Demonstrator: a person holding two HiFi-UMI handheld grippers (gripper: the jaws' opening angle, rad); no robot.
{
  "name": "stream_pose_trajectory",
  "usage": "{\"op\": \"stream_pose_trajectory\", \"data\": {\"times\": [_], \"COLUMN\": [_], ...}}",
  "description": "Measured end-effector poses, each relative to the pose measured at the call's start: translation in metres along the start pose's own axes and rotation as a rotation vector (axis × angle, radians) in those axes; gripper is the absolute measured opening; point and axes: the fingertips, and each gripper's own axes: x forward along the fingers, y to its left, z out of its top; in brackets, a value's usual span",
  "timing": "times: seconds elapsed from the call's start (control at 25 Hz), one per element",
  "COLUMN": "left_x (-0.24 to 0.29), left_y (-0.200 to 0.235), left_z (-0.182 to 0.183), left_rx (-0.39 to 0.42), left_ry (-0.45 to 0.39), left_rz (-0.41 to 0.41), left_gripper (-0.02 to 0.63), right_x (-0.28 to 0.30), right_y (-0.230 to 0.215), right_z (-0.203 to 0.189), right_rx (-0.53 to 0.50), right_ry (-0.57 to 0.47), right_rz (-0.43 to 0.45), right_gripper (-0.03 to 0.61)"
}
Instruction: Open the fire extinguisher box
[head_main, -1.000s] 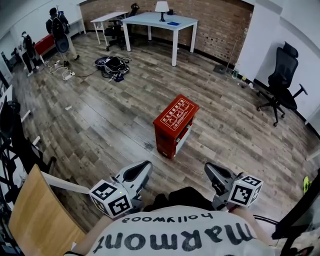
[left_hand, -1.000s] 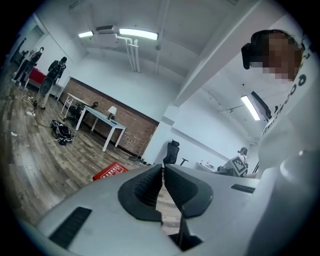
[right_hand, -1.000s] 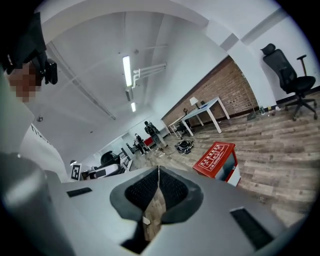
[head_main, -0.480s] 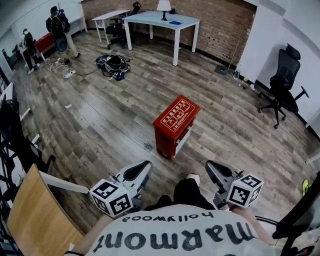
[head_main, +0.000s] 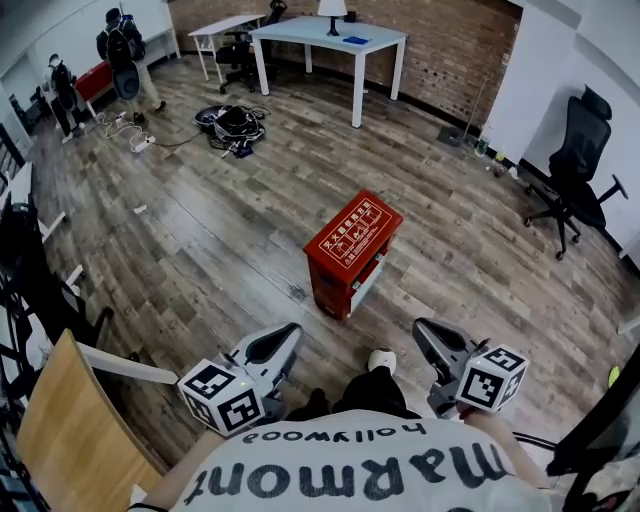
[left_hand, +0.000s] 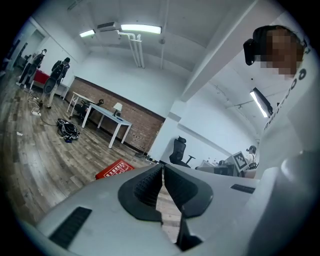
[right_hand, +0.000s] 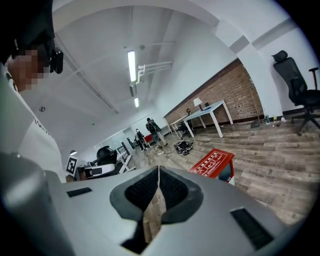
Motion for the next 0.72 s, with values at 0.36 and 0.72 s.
{"op": "stream_pose_trajectory", "data": {"times": [0.36, 0.72], "left_x": [0.018, 0.039], "left_y": [0.012, 0.030], "left_z": [-0.001, 0.010], "left_rx": [-0.031, -0.040], "left_ry": [0.004, -0.003], "left_rz": [0.055, 0.100], "left_gripper": [0.020, 0.020], "right_x": [0.011, 0.035], "right_y": [-0.036, -0.060], "right_z": [0.011, 0.017], "right_rx": [0.019, -0.032], "right_ry": [0.032, 0.106], "right_rz": [-0.013, -0.009], "right_gripper": [0.015, 0.015]}}
